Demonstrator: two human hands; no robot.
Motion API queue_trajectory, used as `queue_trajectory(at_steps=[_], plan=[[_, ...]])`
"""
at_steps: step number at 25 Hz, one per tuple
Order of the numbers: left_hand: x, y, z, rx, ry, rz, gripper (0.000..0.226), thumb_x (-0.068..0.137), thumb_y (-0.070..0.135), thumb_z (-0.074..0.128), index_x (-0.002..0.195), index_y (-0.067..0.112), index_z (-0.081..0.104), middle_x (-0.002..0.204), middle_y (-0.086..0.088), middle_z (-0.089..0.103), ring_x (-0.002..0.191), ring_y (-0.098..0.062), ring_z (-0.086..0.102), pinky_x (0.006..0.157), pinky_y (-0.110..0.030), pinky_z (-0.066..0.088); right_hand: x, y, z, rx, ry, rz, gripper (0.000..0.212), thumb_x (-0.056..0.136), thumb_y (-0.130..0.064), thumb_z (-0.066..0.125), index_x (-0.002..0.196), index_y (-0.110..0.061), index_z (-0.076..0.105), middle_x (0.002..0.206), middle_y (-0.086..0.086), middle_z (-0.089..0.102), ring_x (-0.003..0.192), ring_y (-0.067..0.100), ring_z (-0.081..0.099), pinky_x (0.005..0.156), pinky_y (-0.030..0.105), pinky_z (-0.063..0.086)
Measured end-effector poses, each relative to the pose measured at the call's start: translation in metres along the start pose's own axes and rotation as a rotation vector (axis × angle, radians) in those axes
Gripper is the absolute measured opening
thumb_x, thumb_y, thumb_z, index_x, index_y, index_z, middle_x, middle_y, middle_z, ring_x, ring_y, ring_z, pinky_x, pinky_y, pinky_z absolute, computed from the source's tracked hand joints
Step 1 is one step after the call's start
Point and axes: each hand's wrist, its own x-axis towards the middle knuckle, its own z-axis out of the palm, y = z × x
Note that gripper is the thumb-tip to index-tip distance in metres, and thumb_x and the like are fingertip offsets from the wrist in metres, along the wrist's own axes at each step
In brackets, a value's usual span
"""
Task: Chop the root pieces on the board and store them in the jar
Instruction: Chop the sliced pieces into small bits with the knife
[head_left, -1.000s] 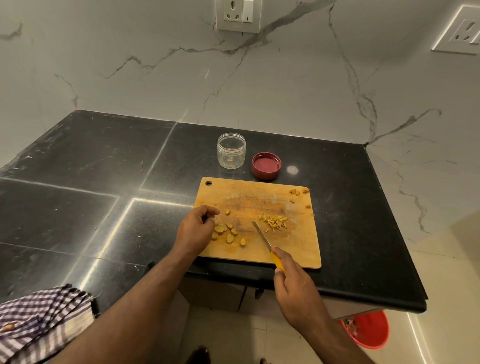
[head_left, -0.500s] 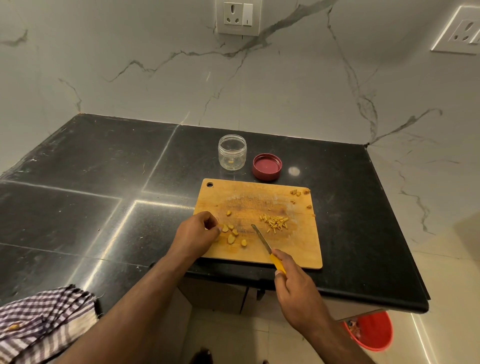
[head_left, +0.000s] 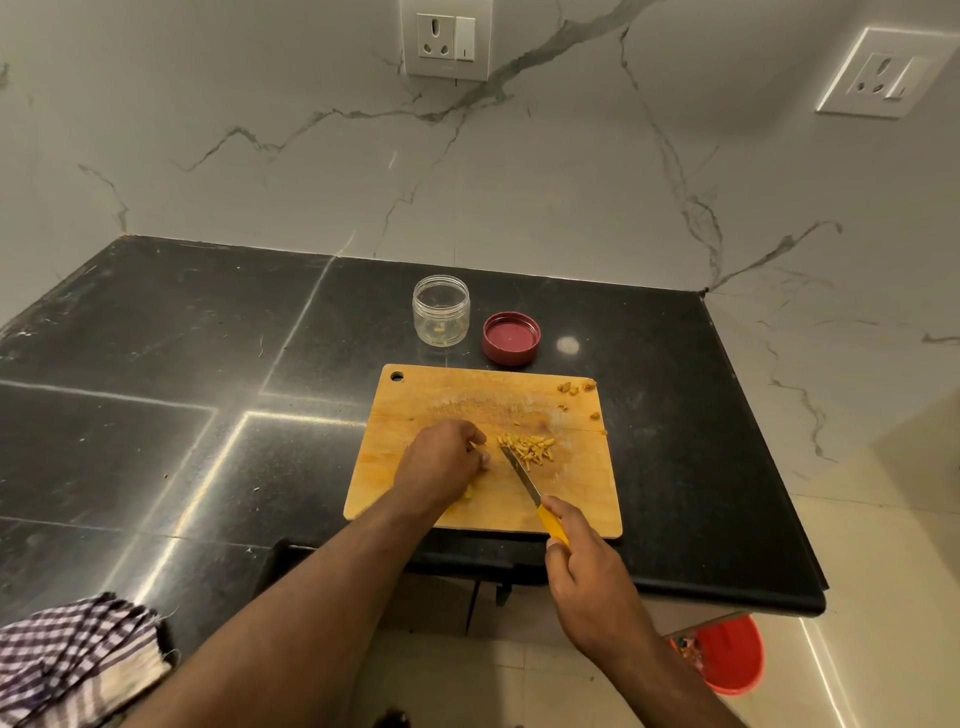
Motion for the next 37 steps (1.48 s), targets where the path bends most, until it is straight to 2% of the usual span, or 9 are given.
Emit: queue_trajectory(at_steps=[4, 10, 13, 18, 23, 27, 30, 34, 37], plan=[[0.003, -0.011, 0.001, 0.066, 0.01, 0.003, 0.032, 0.088, 0.035, 0.075, 0.119, 0.023, 0.072, 0.112, 0.004, 0.071, 0.1, -0.012, 0.062, 0.088, -0.035, 0.055, 0.0, -0.001, 0.0, -0.007, -0.002, -0.004, 0.044, 0.103, -0.024, 0.04, 0.146, -0.036, 0.035, 0.111, -0.012, 0.054, 0.077, -0.002, 0.047, 0.059, 0.011, 0.034], [0.003, -0.008, 0.001, 0.045, -0.002, 0.034, 0.023, 0.09, 0.026, 0.073, 0.113, 0.022, 0.074, 0.112, 0.004, 0.072, 0.099, -0.009, 0.063, 0.088, -0.031, 0.056, 0.004, -0.005, 0.0, -0.005, -0.008, -0.012, 0.044, 0.103, -0.024, 0.039, 0.145, -0.037, 0.034, 0.105, -0.012, 0.054, 0.073, -0.002, 0.046, 0.057, 0.012, 0.038], [0.004, -0.01, 0.001, 0.0, -0.01, 0.016, 0.028, 0.089, 0.027, 0.075, 0.117, 0.021, 0.072, 0.11, 0.004, 0.072, 0.095, -0.007, 0.06, 0.082, -0.025, 0.051, 0.006, -0.007, 0.001, -0.022, 0.006, -0.014, 0.045, 0.103, -0.024, 0.039, 0.146, -0.036, 0.034, 0.107, -0.01, 0.055, 0.075, -0.001, 0.048, 0.057, 0.012, 0.037], [0.004, -0.012, 0.003, -0.01, -0.002, 0.026, 0.021, 0.091, 0.024, 0.073, 0.111, 0.019, 0.074, 0.107, 0.004, 0.072, 0.094, -0.008, 0.062, 0.079, -0.024, 0.051, 0.008, -0.015, 0.004, -0.072, 0.008, -0.042, 0.046, 0.103, -0.021, 0.039, 0.148, -0.03, 0.032, 0.122, -0.009, 0.053, 0.097, 0.005, 0.052, 0.077, 0.016, 0.041], [0.005, -0.01, 0.004, 0.002, 0.011, 0.02, 0.017, 0.089, 0.023, 0.074, 0.105, 0.02, 0.076, 0.103, 0.004, 0.072, 0.094, -0.011, 0.063, 0.08, -0.027, 0.053, 0.014, -0.027, 0.009, -0.184, -0.022, -0.115, 0.049, 0.104, -0.02, 0.035, 0.151, -0.024, 0.027, 0.135, -0.005, 0.05, 0.107, 0.008, 0.053, 0.09, 0.021, 0.046], [0.006, -0.008, 0.004, 0.028, 0.01, 0.026, 0.014, 0.088, 0.022, 0.073, 0.102, 0.021, 0.076, 0.1, 0.005, 0.072, 0.092, -0.011, 0.063, 0.08, -0.03, 0.055, 0.02, -0.032, 0.015, -0.247, -0.025, -0.113, 0.051, 0.103, -0.02, 0.034, 0.154, -0.023, 0.022, 0.131, -0.002, 0.049, 0.103, 0.01, 0.052, 0.086, 0.021, 0.044], [0.008, -0.008, 0.003, 0.033, -0.005, 0.016, 0.012, 0.088, 0.022, 0.072, 0.099, 0.022, 0.076, 0.095, 0.008, 0.071, 0.09, -0.011, 0.063, 0.079, -0.032, 0.055, 0.02, -0.035, 0.02, -0.37, -0.077, -0.134, 0.051, 0.102, -0.016, 0.031, 0.153, -0.015, 0.023, 0.133, 0.004, 0.048, 0.104, 0.019, 0.053, 0.085, 0.03, 0.048], [0.009, -0.008, 0.003, 0.036, -0.004, 0.012, 0.009, 0.087, 0.023, 0.07, 0.094, 0.023, 0.076, 0.091, 0.009, 0.071, 0.088, -0.012, 0.064, 0.077, -0.033, 0.055, 0.019, -0.033, 0.027, -0.442, -0.069, -0.137, 0.055, 0.101, -0.022, 0.032, 0.154, -0.022, 0.016, 0.118, 0.002, 0.054, 0.091, 0.021, 0.058, 0.074, 0.035, 0.05], [0.009, -0.008, 0.004, 0.032, -0.002, 0.009, 0.009, 0.088, 0.026, 0.071, 0.095, 0.023, 0.076, 0.092, 0.008, 0.071, 0.088, -0.012, 0.064, 0.079, -0.034, 0.055, 0.013, -0.028, 0.023, -0.4, -0.068, -0.127, 0.052, 0.102, -0.029, 0.03, 0.152, -0.026, 0.019, 0.12, 0.001, 0.057, 0.094, 0.021, 0.059, 0.076, 0.036, 0.05]])
